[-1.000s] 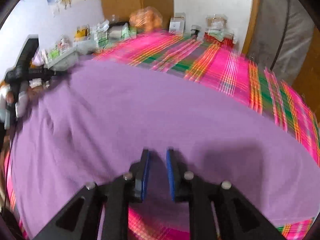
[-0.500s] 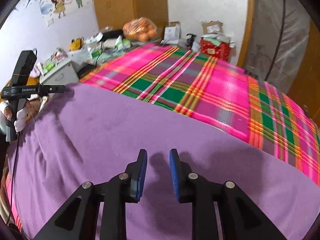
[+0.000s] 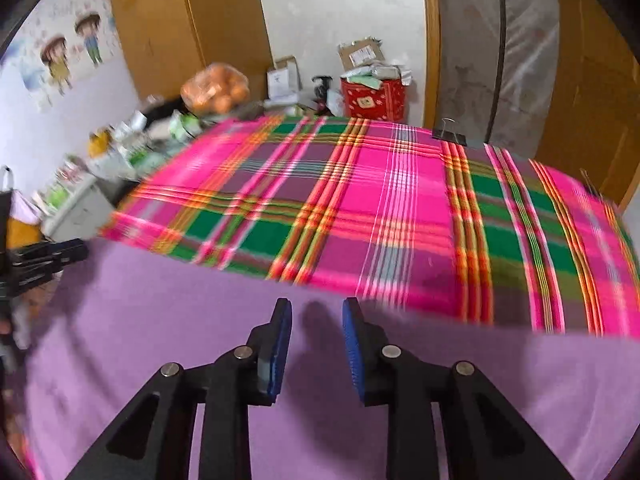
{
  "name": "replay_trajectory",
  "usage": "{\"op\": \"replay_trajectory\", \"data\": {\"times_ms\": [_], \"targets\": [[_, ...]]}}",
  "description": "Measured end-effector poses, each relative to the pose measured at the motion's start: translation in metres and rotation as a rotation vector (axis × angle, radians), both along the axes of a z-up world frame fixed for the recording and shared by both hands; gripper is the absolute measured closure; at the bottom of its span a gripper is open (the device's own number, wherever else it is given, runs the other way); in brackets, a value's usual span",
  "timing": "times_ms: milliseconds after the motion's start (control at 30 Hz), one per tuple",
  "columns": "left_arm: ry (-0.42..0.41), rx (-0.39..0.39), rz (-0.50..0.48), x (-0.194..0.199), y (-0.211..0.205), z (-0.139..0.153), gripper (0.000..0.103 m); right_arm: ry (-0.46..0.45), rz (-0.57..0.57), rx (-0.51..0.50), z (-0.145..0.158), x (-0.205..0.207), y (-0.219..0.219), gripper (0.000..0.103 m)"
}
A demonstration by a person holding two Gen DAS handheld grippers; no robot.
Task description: Fold clothes
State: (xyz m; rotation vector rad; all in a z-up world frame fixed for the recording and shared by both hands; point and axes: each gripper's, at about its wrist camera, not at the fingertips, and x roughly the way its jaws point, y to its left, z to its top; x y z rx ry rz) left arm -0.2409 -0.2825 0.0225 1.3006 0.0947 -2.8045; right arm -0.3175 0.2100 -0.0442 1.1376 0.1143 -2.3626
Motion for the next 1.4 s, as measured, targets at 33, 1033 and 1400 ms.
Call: {"op": "replay_trajectory", "data": {"times_ms": [33,1033,1400], "targets": [[0.016,-0.001,-0.004,0.011,0.003,0.007,0.076,0.008,0.033,-0.004,0.003,0.016,0.005,0.076],[-0.002,0.055,-0.292,0.099,0.154,-0.005,0.075,0.007,0.080,0.025,-0.020,0.125,0.028,0.073],[0.023,0.148,-0.159,0.084,0.125,-0.007,0.074,-0.047,-0.141,-0.151,-0.026,0.084,0.104,0.067]]}}
